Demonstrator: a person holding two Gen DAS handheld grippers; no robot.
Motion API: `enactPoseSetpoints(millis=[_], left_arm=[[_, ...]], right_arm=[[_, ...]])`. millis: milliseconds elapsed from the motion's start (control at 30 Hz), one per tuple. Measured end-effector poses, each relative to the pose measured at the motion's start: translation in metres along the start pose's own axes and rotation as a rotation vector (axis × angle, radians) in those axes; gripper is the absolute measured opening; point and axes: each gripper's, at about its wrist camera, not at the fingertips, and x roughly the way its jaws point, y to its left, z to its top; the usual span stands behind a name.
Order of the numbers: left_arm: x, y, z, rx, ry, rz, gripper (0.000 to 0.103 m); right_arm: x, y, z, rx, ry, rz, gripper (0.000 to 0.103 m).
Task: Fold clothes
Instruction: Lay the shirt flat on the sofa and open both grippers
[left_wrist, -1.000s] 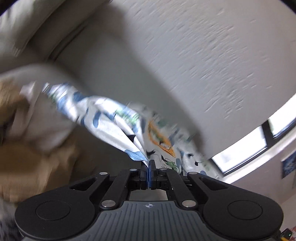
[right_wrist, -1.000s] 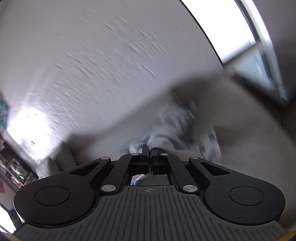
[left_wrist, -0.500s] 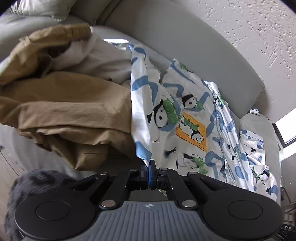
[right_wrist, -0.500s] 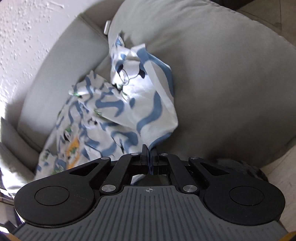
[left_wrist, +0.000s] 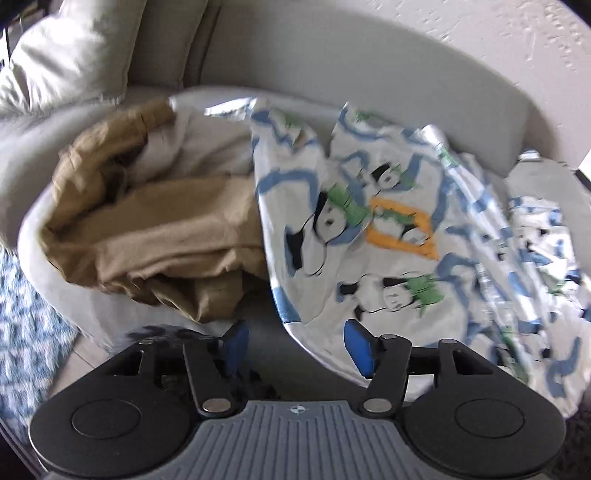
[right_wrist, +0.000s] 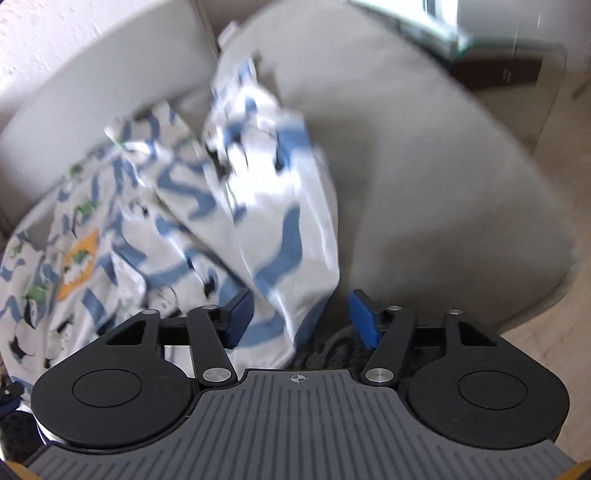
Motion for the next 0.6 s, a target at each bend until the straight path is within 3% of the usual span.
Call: enactPoseSetpoints(millis=[100,233,467,600], left_arm=[[-0.023,-0.005,0.013,-0.013,-0.033,-0.133,0.057],[-0.02,-0.037,0.034,-0.022,-0.093,-0.256,0.058],[0.018,-0.092,0.049,-0.059,-0.045,-0.426,0.057],[0.039,-0.105,0.07,-0.097,-0.053,-0.461,0.061]], right_arm=[[-0.036,0.0,0.014,-0.007,-0.068,0.073,0.063],[-0.068,0.017,0.044,-0.066,-0.198,0.157,0.065],[-0.054,0.085,0.089,-0.197,-0.217,0.232,0.066],[-0.046,0.124,0.115,-0.271,-0.228,0.275,0.07]])
